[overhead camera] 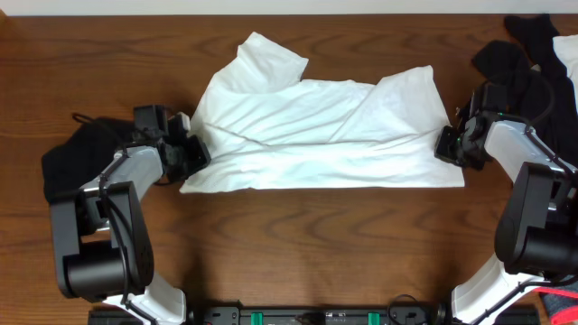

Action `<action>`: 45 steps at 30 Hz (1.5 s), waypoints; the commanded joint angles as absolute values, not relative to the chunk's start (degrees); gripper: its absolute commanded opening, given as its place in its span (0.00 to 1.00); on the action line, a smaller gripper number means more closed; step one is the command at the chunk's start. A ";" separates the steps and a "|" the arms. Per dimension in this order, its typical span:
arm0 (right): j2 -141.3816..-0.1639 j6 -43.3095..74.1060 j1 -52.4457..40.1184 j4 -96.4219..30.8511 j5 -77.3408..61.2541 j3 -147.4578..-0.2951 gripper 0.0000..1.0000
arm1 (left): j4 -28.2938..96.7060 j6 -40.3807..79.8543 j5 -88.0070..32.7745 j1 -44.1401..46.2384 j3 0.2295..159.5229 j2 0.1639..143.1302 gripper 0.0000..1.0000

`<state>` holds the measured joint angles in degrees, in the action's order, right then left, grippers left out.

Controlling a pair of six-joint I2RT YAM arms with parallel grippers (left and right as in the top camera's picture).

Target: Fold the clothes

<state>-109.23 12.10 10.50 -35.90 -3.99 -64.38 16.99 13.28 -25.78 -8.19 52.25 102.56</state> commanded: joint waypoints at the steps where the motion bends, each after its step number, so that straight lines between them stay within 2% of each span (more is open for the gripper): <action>1: -115.42 13.80 9.96 -42.06 -0.34 -59.11 0.08 | 23.44 13.15 -23.97 -9.58 51.51 102.65 0.10; 14: -115.42 21.28 11.55 -52.69 7.38 -59.07 0.07 | 38.74 12.03 -22.87 -14.59 51.51 102.65 0.10; 21: -115.39 21.37 12.01 -52.66 6.17 -59.09 0.08 | 38.85 8.49 -26.15 -14.72 51.53 101.78 0.09; 29: -108.53 20.23 11.99 -53.15 3.88 -60.82 0.06 | 38.09 7.01 -27.94 -14.68 52.51 89.60 0.17; 33: -99.46 18.13 11.92 -54.13 2.24 -62.98 0.08 | 37.50 6.52 -30.52 -14.66 52.56 78.32 0.28; 35: -95.07 17.50 11.92 -54.19 1.41 -63.70 0.13 | 37.04 5.96 -31.11 -14.66 52.56 73.14 0.41; 36: -92.29 16.71 11.92 -53.95 0.54 -63.99 0.21 | 36.80 5.54 -31.09 -14.66 52.56 70.76 0.49; 38: -87.55 15.31 11.94 -52.84 -0.73 -64.05 0.43 | 35.99 4.67 -31.05 -14.66 52.56 66.26 0.56; 40: -83.13 15.11 11.92 -51.64 -0.95 -64.05 0.55 | 34.15 4.73 -31.07 -14.66 52.56 63.53 0.59; 45: -76.18 13.98 11.92 -50.24 -1.80 -64.05 0.59 | 27.79 4.97 -31.27 -14.52 52.56 63.55 0.62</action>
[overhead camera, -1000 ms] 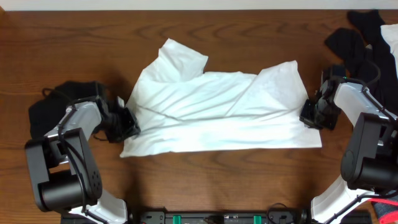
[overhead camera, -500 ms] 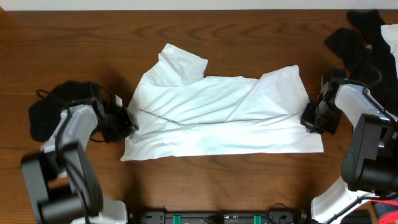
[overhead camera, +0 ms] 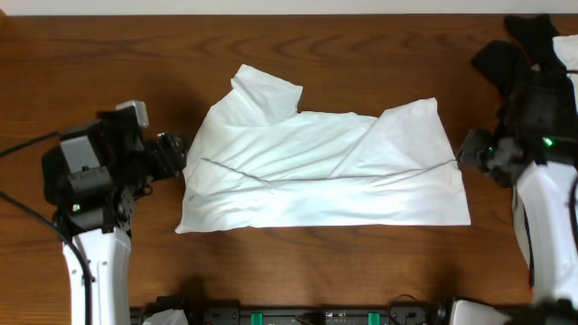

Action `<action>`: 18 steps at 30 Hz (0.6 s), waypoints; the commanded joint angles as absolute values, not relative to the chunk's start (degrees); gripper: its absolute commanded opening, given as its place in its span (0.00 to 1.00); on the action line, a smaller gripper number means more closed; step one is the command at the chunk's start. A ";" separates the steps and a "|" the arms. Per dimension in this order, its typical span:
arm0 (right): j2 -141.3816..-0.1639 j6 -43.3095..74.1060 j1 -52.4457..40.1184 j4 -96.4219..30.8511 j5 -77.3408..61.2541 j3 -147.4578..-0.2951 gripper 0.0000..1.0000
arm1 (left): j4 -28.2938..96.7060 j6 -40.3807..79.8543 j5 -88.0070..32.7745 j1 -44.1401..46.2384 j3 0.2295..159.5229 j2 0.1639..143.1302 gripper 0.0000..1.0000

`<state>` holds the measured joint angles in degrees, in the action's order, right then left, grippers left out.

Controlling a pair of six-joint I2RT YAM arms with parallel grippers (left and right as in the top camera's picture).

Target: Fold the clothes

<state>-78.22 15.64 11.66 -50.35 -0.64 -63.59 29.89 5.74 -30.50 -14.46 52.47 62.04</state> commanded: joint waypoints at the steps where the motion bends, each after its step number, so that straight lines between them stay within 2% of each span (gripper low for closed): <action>1: -75.44 13.85 11.92 -50.33 -2.02 -64.05 0.59 | 26.37 4.97 -31.40 -14.22 52.56 64.69 0.63; 7: -75.02 13.82 11.92 -52.05 -2.42 -64.01 0.58 | 16.25 4.95 -32.60 -10.96 56.34 78.39 0.67; 18: -75.02 13.19 11.92 -54.85 -2.39 -63.96 0.57 | 18.83 2.57 -32.58 -8.91 82.83 110.52 0.66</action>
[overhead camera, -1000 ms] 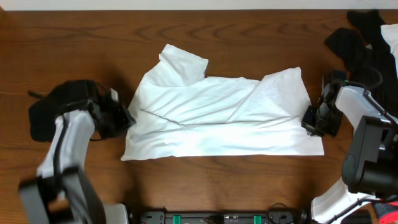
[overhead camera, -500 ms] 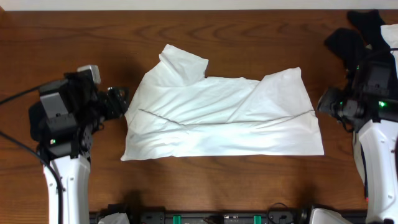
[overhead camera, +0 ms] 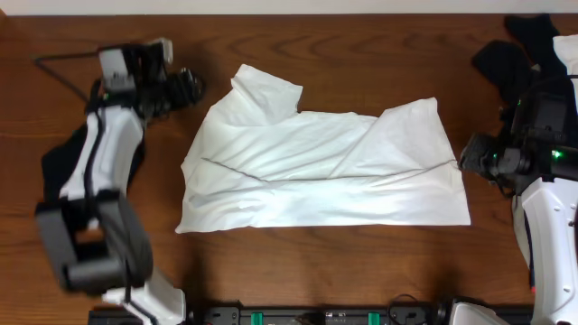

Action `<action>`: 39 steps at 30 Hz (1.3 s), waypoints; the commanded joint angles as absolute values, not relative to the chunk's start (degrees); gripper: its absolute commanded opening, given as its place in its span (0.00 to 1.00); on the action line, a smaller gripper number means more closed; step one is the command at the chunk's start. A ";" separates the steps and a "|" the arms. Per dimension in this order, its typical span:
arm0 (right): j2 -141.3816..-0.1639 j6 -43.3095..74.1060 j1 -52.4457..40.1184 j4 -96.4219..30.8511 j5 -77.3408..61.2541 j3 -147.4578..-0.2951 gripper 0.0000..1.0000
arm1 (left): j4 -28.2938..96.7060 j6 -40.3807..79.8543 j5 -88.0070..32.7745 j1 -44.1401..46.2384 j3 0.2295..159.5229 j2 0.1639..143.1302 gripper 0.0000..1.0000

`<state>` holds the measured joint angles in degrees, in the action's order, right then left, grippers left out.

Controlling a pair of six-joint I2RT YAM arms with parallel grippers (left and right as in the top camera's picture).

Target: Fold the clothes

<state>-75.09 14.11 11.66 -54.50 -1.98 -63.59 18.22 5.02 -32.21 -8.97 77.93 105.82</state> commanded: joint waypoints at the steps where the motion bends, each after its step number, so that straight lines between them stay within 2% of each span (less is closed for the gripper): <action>1: -75.02 13.19 11.92 -54.94 -2.39 -63.96 0.57 | 18.76 1.67 -32.56 -8.82 83.90 112.20 0.66; 10: -75.00 13.21 11.92 -54.87 -2.39 -63.96 0.56 | 18.31 -2.13 -29.54 -7.62 85.14 120.49 0.66; 26: -75.00 13.21 11.92 -55.99 -2.39 -63.96 0.56 | 21.63 -5.80 -27.57 -3.03 85.12 126.02 0.65; 33: -75.00 13.21 11.92 -55.90 -2.39 -63.96 0.55 | 24.10 -5.74 -27.59 -3.09 85.12 126.02 0.26; 39: -75.02 12.99 11.92 -54.41 -2.04 -63.96 0.46 | 26.37 -3.86 -27.55 -3.27 85.12 125.73 0.12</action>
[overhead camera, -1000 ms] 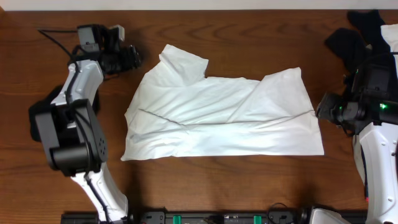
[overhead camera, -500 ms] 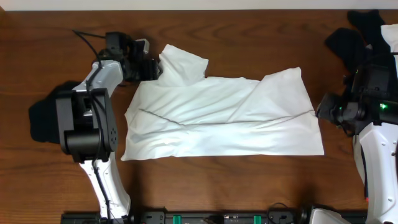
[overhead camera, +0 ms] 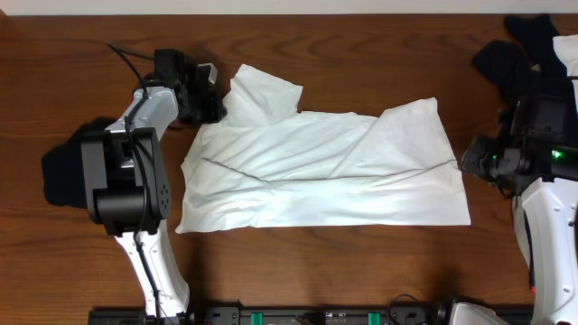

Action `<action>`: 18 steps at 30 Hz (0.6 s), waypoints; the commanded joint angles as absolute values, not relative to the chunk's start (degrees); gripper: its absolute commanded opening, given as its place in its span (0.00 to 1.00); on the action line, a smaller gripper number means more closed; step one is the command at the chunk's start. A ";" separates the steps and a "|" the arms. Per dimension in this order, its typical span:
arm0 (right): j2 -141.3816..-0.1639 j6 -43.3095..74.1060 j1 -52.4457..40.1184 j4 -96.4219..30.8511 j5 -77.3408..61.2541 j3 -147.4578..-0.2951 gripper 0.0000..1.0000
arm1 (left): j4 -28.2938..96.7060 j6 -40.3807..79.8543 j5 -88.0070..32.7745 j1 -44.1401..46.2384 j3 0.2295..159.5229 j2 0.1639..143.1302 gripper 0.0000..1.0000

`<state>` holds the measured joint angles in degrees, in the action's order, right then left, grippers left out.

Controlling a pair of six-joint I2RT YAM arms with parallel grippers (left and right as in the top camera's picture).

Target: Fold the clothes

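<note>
A white shirt lies folded into a wide band across the middle of the wooden table. One sleeve sticks out at its upper left. My left gripper is down at the sleeve's left edge, touching the cloth; its fingers are too dark to tell whether they are open or shut. My right gripper hovers just off the shirt's right edge, apparently open and holding nothing.
A dark garment lies heaped at the left edge, under the left arm. More dark clothes and a white piece are piled at the back right. A black rail runs along the front edge.
My left gripper has moved from the back left, clear of the shirt, right and down to the sleeve's left edge. The right arm and the shirt have not moved.
Both grippers first held the shirt's left and right ends, stretched between them. Then the shirt lay flat with both grippers off it, just beside its ends. The left arm then stood at the back left, and is now at the protruding sleeve.
</note>
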<state>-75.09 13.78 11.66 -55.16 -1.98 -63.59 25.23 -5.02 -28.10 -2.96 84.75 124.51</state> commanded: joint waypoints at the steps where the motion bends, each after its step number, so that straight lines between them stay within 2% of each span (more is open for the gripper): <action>1: -75.07 12.99 11.92 -53.87 -1.69 -63.96 0.42 | 26.57 -2.20 -27.59 -3.46 85.14 125.47 0.11; 4: -76.03 12.58 11.92 -51.53 -1.54 -63.96 0.33 | 26.83 5.26 -27.66 -4.32 85.14 124.16 0.09; 7: -78.52 12.21 11.92 -47.29 -1.54 -63.96 0.32 | 27.03 8.43 -27.92 -5.39 85.14 122.28 0.09; 10: -82.65 12.08 11.92 -41.95 -1.61 -63.96 0.44 | 27.86 8.91 -28.01 -6.20 85.14 120.75 0.09; 14: -90.11 10.48 11.92 -33.63 -2.68 -63.96 0.52 | 30.39 8.91 -27.79 -6.98 85.10 120.44 0.09; 18: -99.00 9.54 11.90 -24.08 -6.20 -63.96 0.52 | 31.97 8.91 -27.64 -7.22 85.08 120.53 0.09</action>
